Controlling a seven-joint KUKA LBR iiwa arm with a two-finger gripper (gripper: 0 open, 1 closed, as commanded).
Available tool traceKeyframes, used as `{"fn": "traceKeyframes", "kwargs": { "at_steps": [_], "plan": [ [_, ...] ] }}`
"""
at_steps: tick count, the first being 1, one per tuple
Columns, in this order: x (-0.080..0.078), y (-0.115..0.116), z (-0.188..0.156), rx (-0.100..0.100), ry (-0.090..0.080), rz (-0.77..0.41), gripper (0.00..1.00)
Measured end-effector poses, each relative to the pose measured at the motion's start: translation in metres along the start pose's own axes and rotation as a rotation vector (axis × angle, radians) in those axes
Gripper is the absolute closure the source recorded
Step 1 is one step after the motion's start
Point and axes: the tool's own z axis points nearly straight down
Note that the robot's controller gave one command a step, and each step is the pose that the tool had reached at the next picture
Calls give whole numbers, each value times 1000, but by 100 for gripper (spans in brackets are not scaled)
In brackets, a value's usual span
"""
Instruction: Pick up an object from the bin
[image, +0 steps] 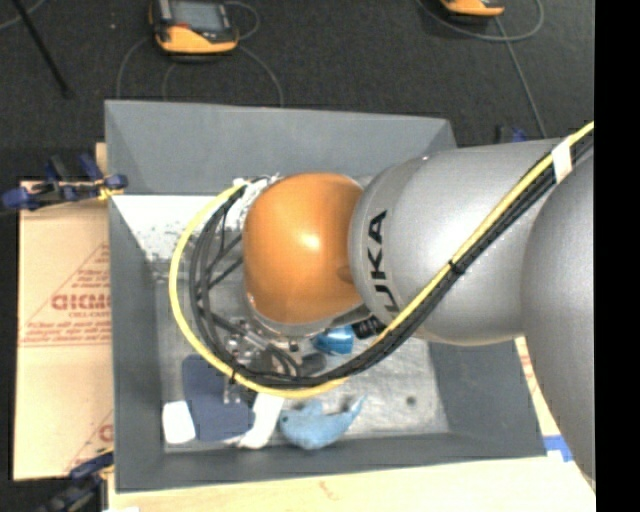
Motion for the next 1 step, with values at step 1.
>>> {"fn": "traceKeyframes", "kwargs": {
  "at_steps": [1],
  "plan": [
    [-4,1,24,-9,-17,87,100]
  ]
}}
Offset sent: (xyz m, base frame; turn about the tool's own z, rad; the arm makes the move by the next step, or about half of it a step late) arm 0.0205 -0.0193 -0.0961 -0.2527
